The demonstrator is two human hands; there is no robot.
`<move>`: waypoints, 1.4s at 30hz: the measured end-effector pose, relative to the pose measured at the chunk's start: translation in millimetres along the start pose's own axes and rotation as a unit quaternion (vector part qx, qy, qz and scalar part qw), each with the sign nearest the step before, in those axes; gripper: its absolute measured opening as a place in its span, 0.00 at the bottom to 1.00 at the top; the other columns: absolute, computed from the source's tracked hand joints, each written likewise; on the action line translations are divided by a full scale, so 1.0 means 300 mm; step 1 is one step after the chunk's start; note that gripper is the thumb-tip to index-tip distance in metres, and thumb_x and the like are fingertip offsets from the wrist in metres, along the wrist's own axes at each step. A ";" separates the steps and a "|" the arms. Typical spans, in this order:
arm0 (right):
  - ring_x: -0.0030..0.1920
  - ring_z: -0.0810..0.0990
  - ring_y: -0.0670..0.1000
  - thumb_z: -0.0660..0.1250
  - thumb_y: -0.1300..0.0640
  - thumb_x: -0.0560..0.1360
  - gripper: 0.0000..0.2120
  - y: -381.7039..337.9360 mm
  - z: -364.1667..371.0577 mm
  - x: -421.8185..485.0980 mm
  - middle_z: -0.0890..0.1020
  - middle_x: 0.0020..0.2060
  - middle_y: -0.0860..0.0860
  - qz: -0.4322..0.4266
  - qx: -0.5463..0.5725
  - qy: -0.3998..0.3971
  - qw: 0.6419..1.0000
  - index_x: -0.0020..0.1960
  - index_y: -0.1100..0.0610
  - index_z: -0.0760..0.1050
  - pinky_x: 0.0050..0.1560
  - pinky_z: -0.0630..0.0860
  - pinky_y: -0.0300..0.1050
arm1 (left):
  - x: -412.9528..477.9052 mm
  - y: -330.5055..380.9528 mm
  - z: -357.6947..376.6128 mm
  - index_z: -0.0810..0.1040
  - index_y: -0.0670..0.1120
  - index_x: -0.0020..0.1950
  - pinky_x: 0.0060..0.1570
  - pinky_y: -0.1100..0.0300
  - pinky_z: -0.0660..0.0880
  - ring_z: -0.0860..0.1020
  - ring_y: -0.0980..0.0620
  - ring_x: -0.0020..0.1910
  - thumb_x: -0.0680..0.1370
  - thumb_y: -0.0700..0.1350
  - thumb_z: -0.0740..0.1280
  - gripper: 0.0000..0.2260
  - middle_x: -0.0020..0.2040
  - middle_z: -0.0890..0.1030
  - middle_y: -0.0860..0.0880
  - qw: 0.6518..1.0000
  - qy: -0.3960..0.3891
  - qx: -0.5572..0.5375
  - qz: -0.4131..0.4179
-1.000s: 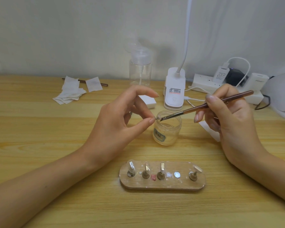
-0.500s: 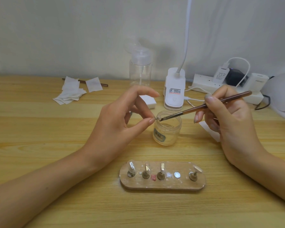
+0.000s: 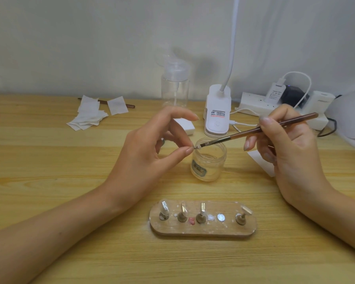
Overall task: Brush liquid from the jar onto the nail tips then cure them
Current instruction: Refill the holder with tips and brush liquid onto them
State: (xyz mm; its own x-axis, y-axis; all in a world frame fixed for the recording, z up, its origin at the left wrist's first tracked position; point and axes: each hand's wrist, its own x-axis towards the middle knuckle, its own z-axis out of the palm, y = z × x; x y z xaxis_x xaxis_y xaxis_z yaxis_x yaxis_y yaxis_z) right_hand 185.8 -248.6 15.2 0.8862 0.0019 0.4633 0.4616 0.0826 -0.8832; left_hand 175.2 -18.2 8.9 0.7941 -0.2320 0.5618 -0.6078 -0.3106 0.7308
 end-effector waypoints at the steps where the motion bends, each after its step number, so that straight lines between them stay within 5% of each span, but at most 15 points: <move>1: 0.24 0.62 0.52 0.62 0.56 0.80 0.10 -0.001 0.000 0.000 0.81 0.28 0.53 -0.007 0.006 0.004 1.000 0.41 0.52 0.67 0.25 0.62 0.32 | 0.000 0.000 -0.001 0.76 0.51 0.62 0.37 0.60 0.69 0.81 0.53 0.47 0.76 0.38 0.73 0.17 0.42 0.83 0.53 1.000 0.000 0.001 0.001; 6: 0.22 0.64 0.47 0.62 0.56 0.80 0.10 0.000 0.003 0.001 0.81 0.29 0.54 -0.001 0.023 -0.022 0.999 0.40 0.51 0.69 0.24 0.62 0.32 | 0.001 0.001 -0.001 0.76 0.51 0.62 0.37 0.63 0.68 0.80 0.55 0.46 0.76 0.37 0.74 0.18 0.42 0.83 0.53 1.000 0.001 0.003 0.000; 11: 0.25 0.57 0.57 0.64 0.53 0.79 0.10 0.003 0.001 0.002 0.81 0.29 0.54 0.019 -0.008 -0.006 1.000 0.41 0.52 0.68 0.23 0.58 0.36 | 0.001 0.002 -0.002 0.76 0.50 0.62 0.38 0.64 0.68 0.80 0.53 0.46 0.76 0.37 0.74 0.17 0.42 0.83 0.53 1.000 0.000 0.007 0.007; 17: 0.22 0.65 0.46 0.64 0.53 0.78 0.09 -0.002 0.003 0.003 0.81 0.29 0.53 0.005 0.040 -0.023 0.999 0.40 0.51 0.69 0.23 0.61 0.32 | 0.002 0.002 -0.001 0.76 0.51 0.62 0.39 0.68 0.67 0.80 0.54 0.45 0.76 0.37 0.74 0.17 0.42 0.83 0.53 1.000 0.000 0.017 0.013; 42: 0.23 0.64 0.47 0.64 0.53 0.78 0.09 -0.001 0.005 -0.001 0.81 0.29 0.55 0.011 0.008 -0.017 1.000 0.41 0.52 0.68 0.24 0.60 0.34 | -0.002 0.012 -0.004 0.77 0.51 0.60 0.44 0.73 0.67 0.80 0.59 0.47 0.76 0.38 0.74 0.16 0.41 0.83 0.55 1.000 0.000 0.026 0.007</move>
State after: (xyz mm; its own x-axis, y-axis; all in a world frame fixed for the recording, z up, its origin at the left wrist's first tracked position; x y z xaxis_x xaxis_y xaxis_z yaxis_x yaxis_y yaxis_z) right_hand 185.4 -247.0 15.4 0.8942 0.0368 0.4462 0.4411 0.0973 -0.8921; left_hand 172.7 -18.2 11.6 0.7857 -0.2358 0.5720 -0.6175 -0.3555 0.7017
